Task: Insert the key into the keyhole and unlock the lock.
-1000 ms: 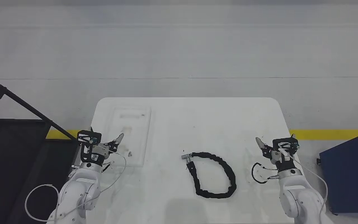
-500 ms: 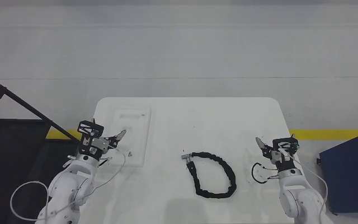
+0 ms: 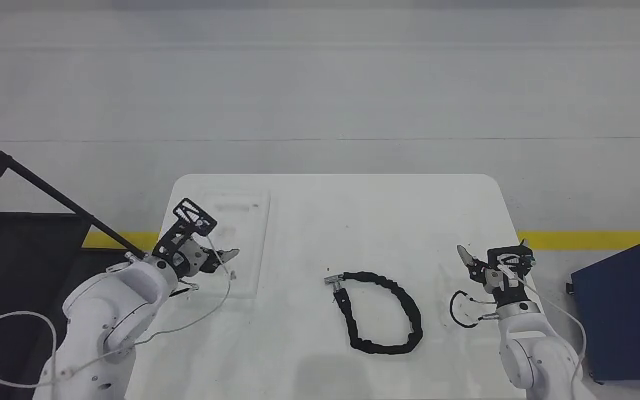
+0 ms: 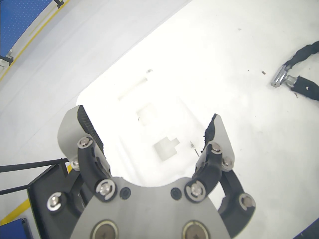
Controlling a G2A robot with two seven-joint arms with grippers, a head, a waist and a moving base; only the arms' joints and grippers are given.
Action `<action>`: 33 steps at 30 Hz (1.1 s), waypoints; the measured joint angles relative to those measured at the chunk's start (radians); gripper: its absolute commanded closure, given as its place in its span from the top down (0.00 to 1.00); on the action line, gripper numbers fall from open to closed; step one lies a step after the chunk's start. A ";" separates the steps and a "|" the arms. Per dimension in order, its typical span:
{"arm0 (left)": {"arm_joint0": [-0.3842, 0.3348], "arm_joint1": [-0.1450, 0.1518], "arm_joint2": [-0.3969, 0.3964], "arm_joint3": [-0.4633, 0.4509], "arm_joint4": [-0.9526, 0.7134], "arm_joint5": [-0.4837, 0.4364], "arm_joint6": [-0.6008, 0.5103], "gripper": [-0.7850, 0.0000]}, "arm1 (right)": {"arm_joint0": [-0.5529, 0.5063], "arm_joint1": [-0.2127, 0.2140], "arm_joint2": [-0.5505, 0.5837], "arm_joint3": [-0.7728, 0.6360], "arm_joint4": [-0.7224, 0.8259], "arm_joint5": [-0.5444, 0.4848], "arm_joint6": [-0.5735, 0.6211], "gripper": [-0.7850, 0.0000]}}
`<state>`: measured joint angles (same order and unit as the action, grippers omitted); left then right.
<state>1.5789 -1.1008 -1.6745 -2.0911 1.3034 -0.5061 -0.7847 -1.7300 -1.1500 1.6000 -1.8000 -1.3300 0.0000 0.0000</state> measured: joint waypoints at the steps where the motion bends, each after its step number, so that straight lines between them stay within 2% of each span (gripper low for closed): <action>1: 0.000 0.001 0.005 0.002 0.016 -0.002 -0.014 1.00 | 0.000 0.000 0.000 0.000 0.000 0.000 0.000 1.00; 6: -0.004 0.004 0.014 0.022 -0.044 -0.010 -0.099 1.00 | 0.000 0.000 0.000 0.000 0.000 0.000 0.000 1.00; 14: -0.014 0.009 -0.003 0.061 -0.248 0.001 -0.216 1.00 | 0.000 0.000 0.000 0.000 0.000 0.000 0.000 1.00; 33: -0.016 0.011 -0.003 0.065 -0.245 0.003 -0.222 1.00 | 0.000 0.000 0.000 0.000 0.000 0.000 0.000 1.00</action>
<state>1.5625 -1.0902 -1.6771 -2.0260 1.0581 -0.5033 -1.0065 -1.7300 -1.1500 1.6000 -1.8000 -1.3300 0.0000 0.0000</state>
